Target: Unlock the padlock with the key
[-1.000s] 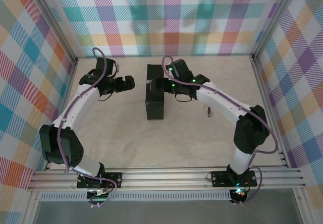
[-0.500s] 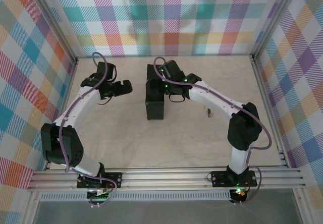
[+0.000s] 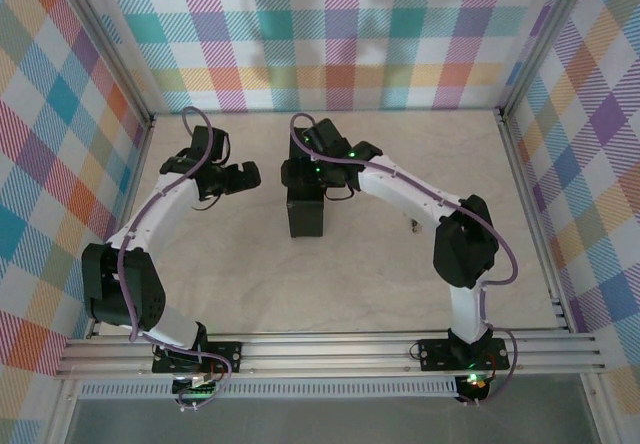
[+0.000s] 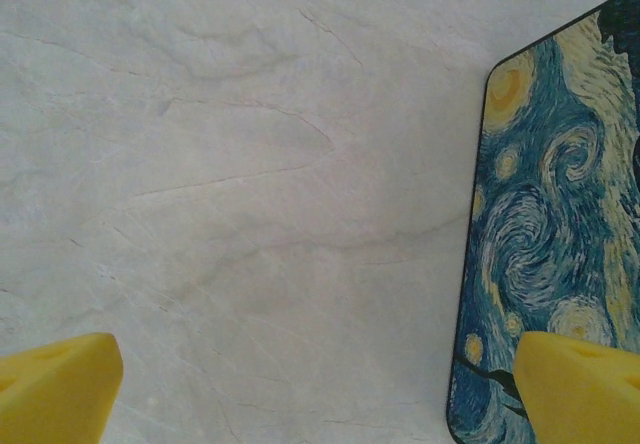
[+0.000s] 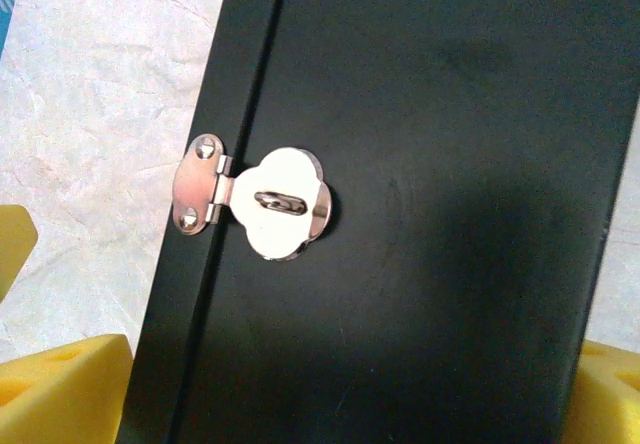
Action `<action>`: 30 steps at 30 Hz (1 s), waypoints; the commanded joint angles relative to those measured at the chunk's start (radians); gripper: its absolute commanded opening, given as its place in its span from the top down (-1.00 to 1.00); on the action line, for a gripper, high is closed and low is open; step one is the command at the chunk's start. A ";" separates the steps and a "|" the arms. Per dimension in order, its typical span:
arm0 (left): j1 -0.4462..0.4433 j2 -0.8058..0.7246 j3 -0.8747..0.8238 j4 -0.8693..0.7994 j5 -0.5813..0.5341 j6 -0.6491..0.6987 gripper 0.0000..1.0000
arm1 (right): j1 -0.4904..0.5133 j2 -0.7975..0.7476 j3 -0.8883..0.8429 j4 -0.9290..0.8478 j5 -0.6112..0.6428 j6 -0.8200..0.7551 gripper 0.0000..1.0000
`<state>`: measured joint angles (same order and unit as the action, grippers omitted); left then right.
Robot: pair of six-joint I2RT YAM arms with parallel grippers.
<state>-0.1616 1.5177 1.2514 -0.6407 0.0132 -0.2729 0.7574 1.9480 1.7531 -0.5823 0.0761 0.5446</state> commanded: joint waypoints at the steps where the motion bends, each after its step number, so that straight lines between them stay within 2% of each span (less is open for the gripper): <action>1: 0.019 -0.024 -0.009 0.007 -0.007 0.000 -1.00 | 0.008 0.018 0.001 -0.048 0.020 0.010 -0.79; 6: 0.021 -0.034 -0.010 -0.001 -0.001 0.006 -1.00 | -0.013 -0.021 -0.072 0.020 -0.038 0.059 -0.63; 9: 0.023 -0.036 -0.009 -0.003 0.006 0.007 -1.00 | -0.039 -0.048 -0.133 0.074 -0.097 0.103 -0.61; 11: 0.022 -0.035 -0.009 -0.002 0.016 0.006 -1.00 | -0.050 -0.061 -0.159 0.085 -0.107 0.110 -0.64; 14: 0.022 -0.032 -0.006 0.001 0.024 0.007 -1.00 | -0.052 -0.070 -0.156 0.069 -0.098 0.089 -0.83; 17: 0.023 -0.030 -0.003 0.001 0.024 0.007 -1.00 | -0.050 -0.068 -0.131 0.041 -0.095 0.070 -0.91; 24: 0.023 -0.022 0.006 -0.004 0.029 0.014 -1.00 | -0.049 -0.008 -0.037 -0.064 -0.073 0.021 -0.92; 30: 0.022 -0.028 0.017 -0.017 0.027 0.026 -1.00 | -0.048 0.019 -0.056 -0.088 -0.060 0.003 -0.78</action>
<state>-0.1543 1.5150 1.2518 -0.6418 0.0353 -0.2668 0.7071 1.9251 1.7134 -0.5968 -0.0044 0.5827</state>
